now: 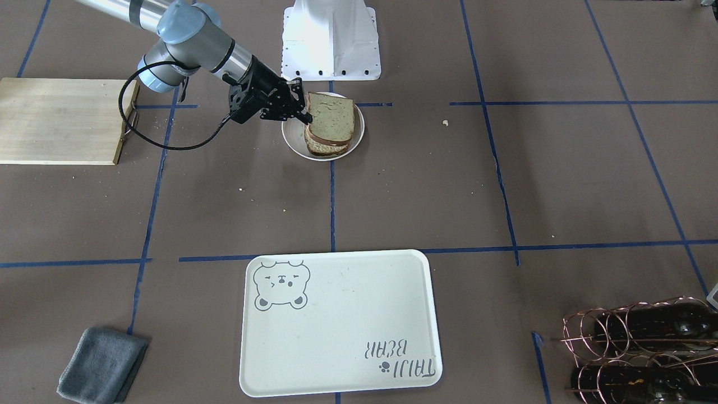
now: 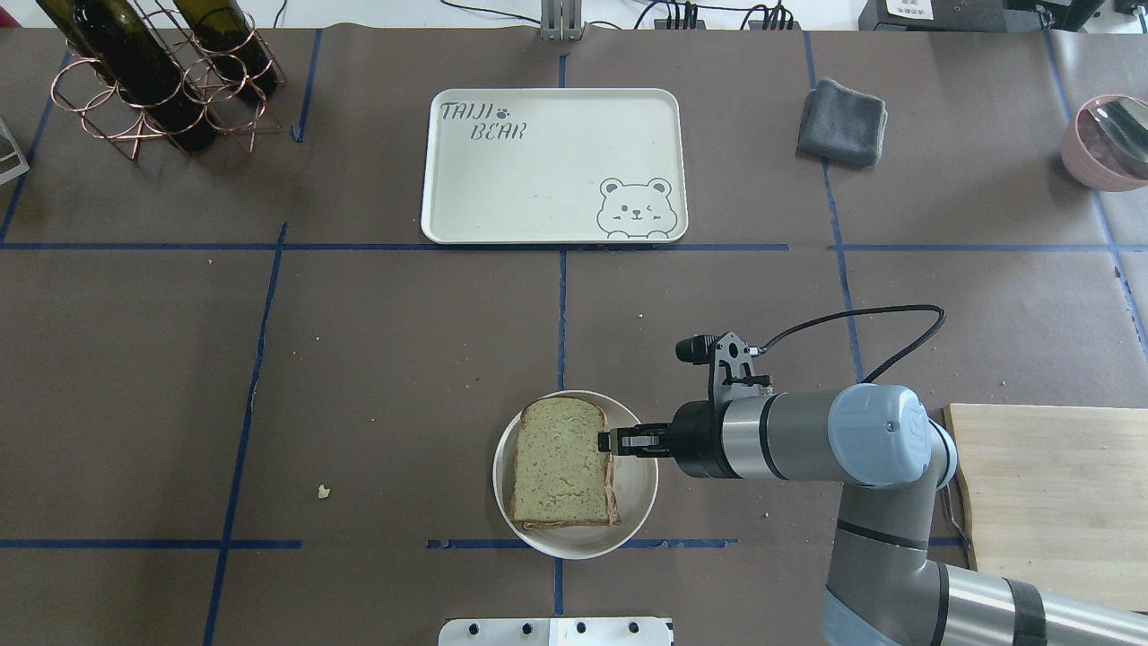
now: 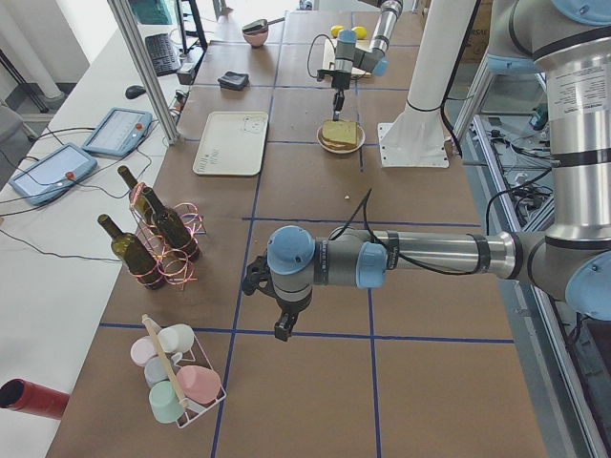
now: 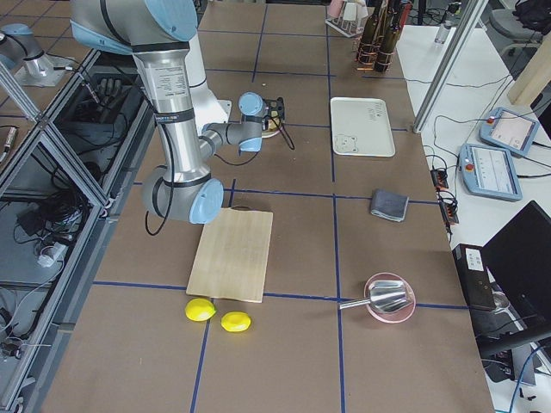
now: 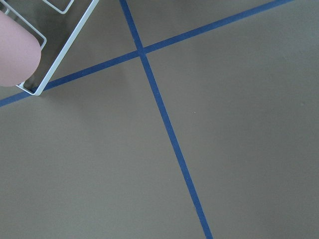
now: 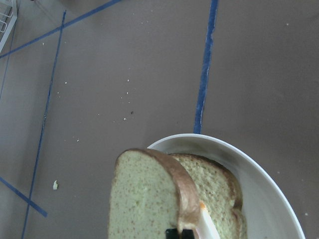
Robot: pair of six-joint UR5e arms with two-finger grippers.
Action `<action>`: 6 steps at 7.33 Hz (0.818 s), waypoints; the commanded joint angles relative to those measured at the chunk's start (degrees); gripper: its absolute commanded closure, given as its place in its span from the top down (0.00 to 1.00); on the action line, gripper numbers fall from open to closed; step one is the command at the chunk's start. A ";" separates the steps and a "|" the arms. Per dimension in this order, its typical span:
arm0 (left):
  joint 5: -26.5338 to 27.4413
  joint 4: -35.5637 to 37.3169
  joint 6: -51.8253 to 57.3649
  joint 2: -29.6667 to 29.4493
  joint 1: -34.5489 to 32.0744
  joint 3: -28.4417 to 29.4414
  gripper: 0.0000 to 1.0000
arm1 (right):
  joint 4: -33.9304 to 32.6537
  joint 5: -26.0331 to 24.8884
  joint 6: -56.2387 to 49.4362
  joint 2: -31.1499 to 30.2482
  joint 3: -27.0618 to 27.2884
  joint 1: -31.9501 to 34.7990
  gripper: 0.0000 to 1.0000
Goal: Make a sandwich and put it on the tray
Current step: 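Open the right gripper and withdraw the right arm from the plate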
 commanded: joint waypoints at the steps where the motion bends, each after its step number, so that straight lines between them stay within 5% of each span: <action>1: -0.02 0.05 -0.07 0.00 -0.04 0.07 1.00 | -0.27 -0.64 -0.08 -0.51 0.16 0.73 1.00; 3: -0.02 -0.04 -0.07 0.09 -0.04 -0.62 1.00 | -7.08 1.72 -0.16 -0.51 0.95 5.36 1.00; 6: 0.68 -2.04 0.02 -0.09 -0.04 -2.38 1.00 | -25.17 15.76 -11.78 -0.16 1.04 19.84 1.00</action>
